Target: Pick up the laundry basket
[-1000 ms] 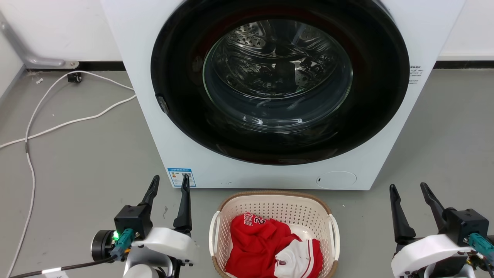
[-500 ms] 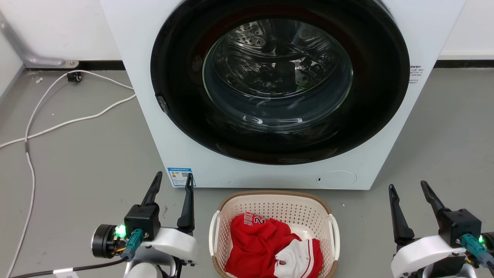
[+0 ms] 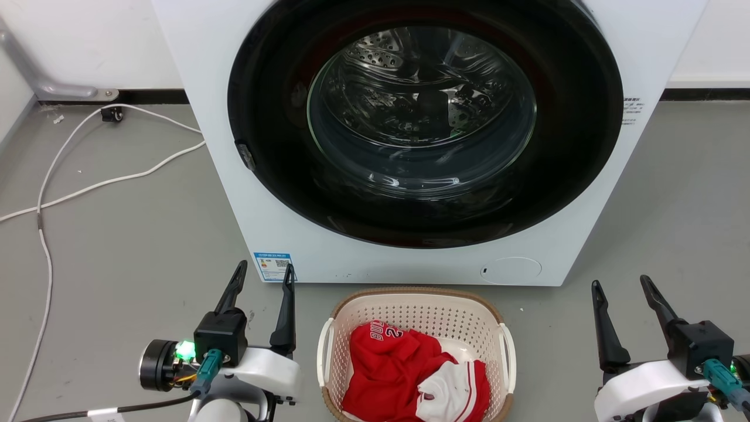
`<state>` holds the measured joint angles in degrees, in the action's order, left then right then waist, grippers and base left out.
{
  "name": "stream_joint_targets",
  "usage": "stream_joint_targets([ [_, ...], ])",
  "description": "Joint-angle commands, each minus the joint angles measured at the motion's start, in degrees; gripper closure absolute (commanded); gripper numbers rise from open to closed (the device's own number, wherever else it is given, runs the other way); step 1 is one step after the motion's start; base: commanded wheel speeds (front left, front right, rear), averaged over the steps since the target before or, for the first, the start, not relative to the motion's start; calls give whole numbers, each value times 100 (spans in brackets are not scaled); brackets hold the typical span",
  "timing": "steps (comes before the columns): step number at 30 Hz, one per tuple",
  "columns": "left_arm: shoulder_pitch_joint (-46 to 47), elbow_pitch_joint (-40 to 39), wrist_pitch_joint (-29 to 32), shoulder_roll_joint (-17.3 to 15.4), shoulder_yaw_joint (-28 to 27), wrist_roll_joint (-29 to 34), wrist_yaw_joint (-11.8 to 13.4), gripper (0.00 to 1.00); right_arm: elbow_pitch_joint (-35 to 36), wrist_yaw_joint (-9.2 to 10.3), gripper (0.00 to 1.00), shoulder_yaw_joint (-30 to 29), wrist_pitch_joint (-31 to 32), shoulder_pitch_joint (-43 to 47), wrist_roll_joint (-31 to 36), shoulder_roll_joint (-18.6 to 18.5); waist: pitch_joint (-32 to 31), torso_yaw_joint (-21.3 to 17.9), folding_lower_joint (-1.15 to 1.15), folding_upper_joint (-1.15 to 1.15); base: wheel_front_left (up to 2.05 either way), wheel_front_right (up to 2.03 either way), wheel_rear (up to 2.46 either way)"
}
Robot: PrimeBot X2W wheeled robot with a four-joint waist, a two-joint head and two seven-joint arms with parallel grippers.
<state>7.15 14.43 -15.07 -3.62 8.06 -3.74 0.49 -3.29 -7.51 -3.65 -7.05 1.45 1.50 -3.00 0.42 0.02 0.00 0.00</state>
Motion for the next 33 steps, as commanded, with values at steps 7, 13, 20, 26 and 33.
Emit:
stream_joint_targets([
  [7, 57, 26, -14, -3, -32, -44, -38, 0, -45, 4, 0, -13, -60, -13, -62, 24, 22, 6, 0, 0, 0, 0, 0],
  [13, 88, 21, -14, -1, -49, -17, -43, 0, -58, 4, 0, -8, -39, -58, -51, 24, 71, 3, 0, 0, 0, 0, 0],
  [20, 286, 134, -14, 10, -29, -58, -101, 0, -143, 4, 0, -24, 106, -209, -182, 23, 311, 5, 0, 0, 0, 0, 0],
  [26, 734, 291, -14, -22, -50, -65, -187, 0, -281, 4, 0, -32, 250, -530, -240, 23, 798, -20, 0, 0, 0, 0, 0],
  [33, 1321, 640, -14, -48, -71, -155, -351, 0, -530, 4, 0, -16, 429, -1008, -239, 22, 1464, -29, 0, 0, 0, 0, 0],
])
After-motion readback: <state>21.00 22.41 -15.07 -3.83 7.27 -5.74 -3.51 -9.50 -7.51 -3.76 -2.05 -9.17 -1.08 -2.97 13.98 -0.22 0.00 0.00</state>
